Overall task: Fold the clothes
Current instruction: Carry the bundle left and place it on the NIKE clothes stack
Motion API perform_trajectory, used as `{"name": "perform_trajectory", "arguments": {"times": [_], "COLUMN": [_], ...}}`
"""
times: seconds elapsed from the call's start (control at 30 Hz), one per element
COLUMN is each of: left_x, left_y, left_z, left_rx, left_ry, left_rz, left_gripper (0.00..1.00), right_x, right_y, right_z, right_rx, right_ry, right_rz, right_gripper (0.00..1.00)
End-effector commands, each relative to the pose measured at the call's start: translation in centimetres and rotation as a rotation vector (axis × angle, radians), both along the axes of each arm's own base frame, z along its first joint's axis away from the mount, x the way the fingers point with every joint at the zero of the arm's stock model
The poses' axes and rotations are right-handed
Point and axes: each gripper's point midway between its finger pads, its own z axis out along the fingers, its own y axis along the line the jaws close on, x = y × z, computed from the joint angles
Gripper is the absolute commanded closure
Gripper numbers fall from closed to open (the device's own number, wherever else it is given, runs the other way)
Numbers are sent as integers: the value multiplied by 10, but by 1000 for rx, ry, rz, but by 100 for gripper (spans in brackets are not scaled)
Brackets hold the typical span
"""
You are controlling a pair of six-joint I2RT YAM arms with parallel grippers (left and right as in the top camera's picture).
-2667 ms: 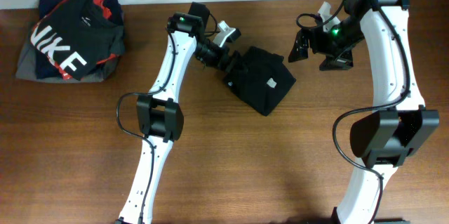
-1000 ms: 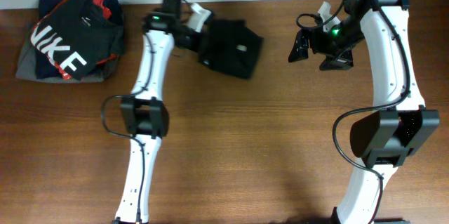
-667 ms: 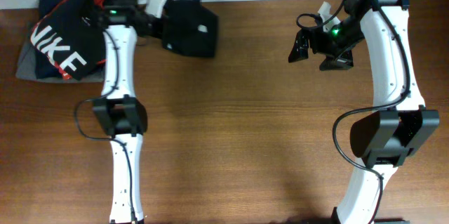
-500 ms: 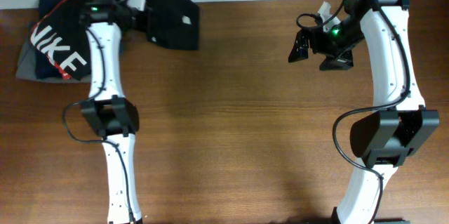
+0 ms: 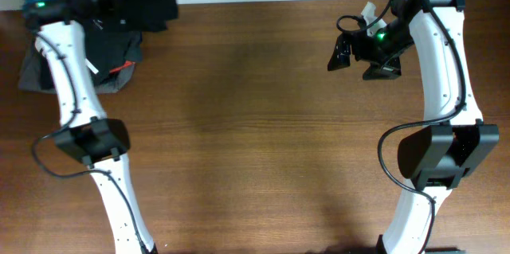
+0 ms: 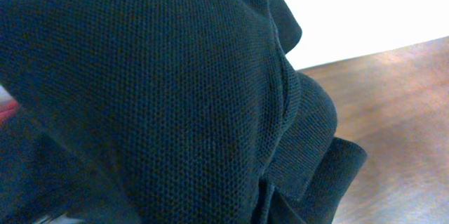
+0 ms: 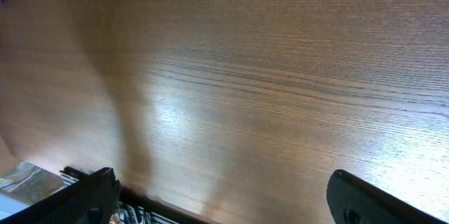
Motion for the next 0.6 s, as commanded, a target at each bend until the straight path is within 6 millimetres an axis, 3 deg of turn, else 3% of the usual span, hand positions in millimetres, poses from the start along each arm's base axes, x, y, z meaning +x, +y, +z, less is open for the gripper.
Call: {"name": "perform_trajectory", "arguments": {"times": [0.0, 0.17, 0.27, 0.4, 0.57], "left_x": [-12, -25, -38, -44, -37], "left_y": [42, 87, 109, 123, 133], "left_z": [37, 32, 13, -17, -71], "left_rx": [4, -2, -27, -60, -90], "left_ry": [-61, -38, 34, 118, 189], "left_rz": [83, 159, 202, 227, 237], "left_gripper": [100, 100, 99, 99, 97], "right_x": [-1, -1, -1, -1, -1], "right_y": [1, 2, 2, 2, 3], "right_z": [-2, -2, -2, -1, -1], "right_rx": [-4, -4, -3, 0, 0], "right_ry": [6, 7, 14, 17, 23], "right_rz": [10, 10, -7, -13, -23], "right_gripper": [1, 1, 1, 1, 1]}}
